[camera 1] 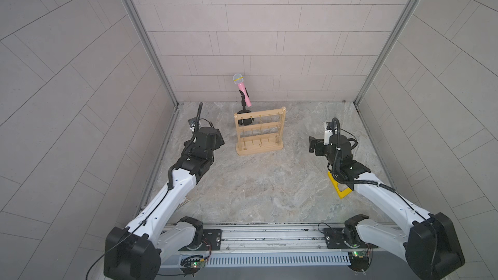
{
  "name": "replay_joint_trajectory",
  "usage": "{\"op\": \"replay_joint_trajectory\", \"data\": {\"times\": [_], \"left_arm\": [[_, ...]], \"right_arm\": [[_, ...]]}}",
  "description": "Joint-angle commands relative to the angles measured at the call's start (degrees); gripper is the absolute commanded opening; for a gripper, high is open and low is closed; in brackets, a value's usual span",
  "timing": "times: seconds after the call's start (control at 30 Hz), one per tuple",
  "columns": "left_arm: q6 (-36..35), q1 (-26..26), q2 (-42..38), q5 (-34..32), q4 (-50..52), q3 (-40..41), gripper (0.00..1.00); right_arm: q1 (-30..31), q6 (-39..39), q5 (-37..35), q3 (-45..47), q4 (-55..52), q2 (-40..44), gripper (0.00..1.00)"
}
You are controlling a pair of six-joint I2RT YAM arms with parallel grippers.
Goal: Hang the necklace on the jewelry display stand
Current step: Reset both arms
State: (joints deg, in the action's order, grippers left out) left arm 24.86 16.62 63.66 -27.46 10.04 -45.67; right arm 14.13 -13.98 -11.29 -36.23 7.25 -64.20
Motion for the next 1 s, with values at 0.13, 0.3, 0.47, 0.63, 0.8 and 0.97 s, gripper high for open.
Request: {"op": "replay_joint_trajectory", "data": {"times": [0.13,0.3,0.47,0.63,0.8,0.97], "left_arm": [[-15.25,-8.06,8.5,-1.02,-25.77,14.61,1.0],[-16.21,-10.91,12.08,7.25,-43.41,22.19,0.99],[-21.55,-13.27,16.8,15.49,-39.9,17.09,1.0],[-21.57,-14.96,22.59,15.36,-59.57,23.6,1.0],[-22.07,-15.06,25.42,16.03,-60.93,23.57,1.0],[-23.5,-14.63,26.77,15.16,-61.29,22.7,1.0]], "right_arm": [[-12.82,0.75,-1.31,8.54,18.61,-8.84,1.0],[-16.42,2.9,3.48,11.51,30.67,-17.04,1.0],[-15.83,5.97,3.15,13.73,40.99,-21.81,1.0],[-14.17,7.6,2.11,14.89,43.25,-23.83,1.0],[-14.13,8.04,2.16,16.72,49.16,-25.01,1.0],[-10.34,8.78,-10.69,16.06,49.62,-25.66,1.0]]}}
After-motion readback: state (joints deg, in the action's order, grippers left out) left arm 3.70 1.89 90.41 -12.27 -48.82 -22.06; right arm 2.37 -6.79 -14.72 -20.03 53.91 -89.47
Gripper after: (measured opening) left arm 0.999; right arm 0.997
